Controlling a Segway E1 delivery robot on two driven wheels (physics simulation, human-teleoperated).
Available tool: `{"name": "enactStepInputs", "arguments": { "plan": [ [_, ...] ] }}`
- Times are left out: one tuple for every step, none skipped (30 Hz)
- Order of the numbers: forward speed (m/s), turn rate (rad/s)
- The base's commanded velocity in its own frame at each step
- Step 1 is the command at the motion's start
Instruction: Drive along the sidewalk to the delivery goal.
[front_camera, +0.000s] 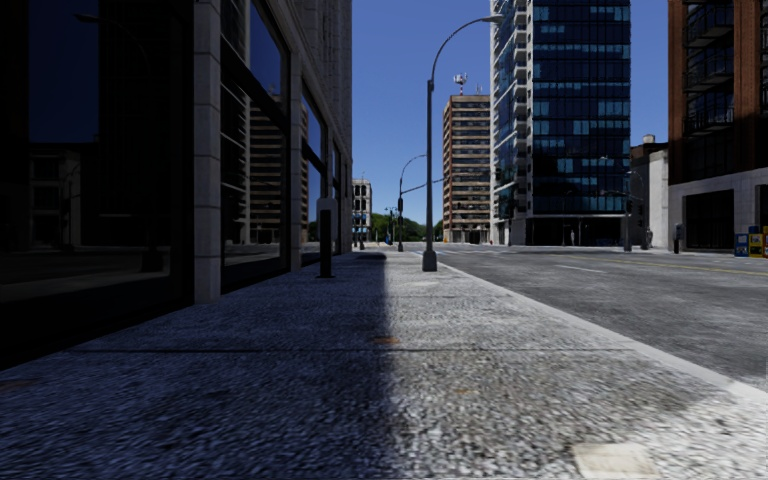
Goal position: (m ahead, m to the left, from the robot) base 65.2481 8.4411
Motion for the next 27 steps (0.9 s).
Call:
{"name": "enactStepInputs", "arguments": {
  "plan": [
    [1.93, 0.0],
    [1.93, 0.0],
    [1.93, 0.0],
    [1.93, 0.0],
    [1.93, 0.0],
    [1.93, 0.0],
    [1.93, 0.0],
    [1.93, 0.0],
    [1.93, 0.0],
    [1.93, 0.0],
    [1.93, 0.0],
    [1.93, 0.0],
    [1.93, 0.0],
    [1.93, 0.0],
    [1.93, 0.0],
    [1.93, 0.0],
    [1.93, 0.0],
    [1.93, 0.0],
    [1.94, 0.0],
    [1.94, 0.0],
    [1.94, 0.0],
    [1.94, 0.0],
    [1.94, 0.0],
    [1.94, 0.0],
    [1.94, 0.0],
    [1.94, 0.0],
    [1.94, 0.0]
  ]
}}
